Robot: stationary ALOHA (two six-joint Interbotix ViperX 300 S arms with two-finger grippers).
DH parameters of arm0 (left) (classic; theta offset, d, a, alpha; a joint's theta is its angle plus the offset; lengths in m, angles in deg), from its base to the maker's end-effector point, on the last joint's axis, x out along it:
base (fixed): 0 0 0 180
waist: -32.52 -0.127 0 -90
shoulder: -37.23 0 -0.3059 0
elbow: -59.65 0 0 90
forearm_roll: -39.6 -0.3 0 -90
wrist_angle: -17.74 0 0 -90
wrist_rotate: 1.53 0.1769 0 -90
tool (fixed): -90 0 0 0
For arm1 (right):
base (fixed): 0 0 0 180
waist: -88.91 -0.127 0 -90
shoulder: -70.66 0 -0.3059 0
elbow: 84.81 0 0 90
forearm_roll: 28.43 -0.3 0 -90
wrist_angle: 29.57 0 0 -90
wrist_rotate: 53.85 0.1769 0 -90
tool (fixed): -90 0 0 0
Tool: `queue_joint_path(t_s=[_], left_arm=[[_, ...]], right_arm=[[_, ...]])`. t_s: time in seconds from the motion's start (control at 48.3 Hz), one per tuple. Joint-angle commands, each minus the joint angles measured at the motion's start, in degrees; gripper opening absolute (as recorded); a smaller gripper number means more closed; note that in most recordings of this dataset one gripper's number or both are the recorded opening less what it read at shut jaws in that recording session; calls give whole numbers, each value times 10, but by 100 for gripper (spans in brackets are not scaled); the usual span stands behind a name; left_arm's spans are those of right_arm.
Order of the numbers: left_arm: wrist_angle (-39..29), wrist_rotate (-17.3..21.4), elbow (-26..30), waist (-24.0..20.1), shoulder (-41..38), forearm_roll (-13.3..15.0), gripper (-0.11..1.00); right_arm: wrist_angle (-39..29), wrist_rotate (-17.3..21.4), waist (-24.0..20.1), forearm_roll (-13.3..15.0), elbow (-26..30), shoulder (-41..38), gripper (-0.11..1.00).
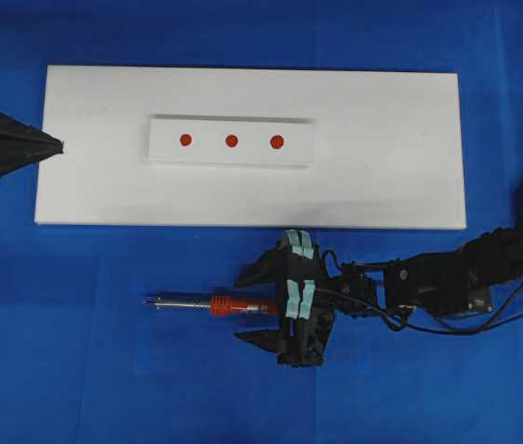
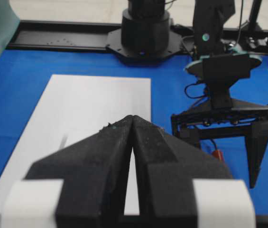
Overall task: Touch the tip of the soldering iron to the mark.
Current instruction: 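Close the right gripper around the red handle of the iron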
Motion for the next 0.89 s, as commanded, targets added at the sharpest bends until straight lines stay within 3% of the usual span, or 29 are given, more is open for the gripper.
queue_joint_path(t_s=[0.0,0.145,0.248,0.435,0.517,0.869], left_arm=[[6,-1,5,-2,-3,1,0],[6,-1,5,-3,-3,0,0],[6,-1,6,-3,-2,0,0],[6,-1,5,-3,0,0,0],[5,-1,5,-3,0,0,0],[6,-2,5,-3,0,0,0]], right_arm=[[5,-2,-2,-4,8,7,84],[5,-18,-4,-4,7,4,83],[6,-33,-5,-4,10,-4,74],[8,-40,-5,-4,11,-5,22],[9,-40,-5,-4,10,-5,7],[15,-40,-5,-4,11,8,6]])
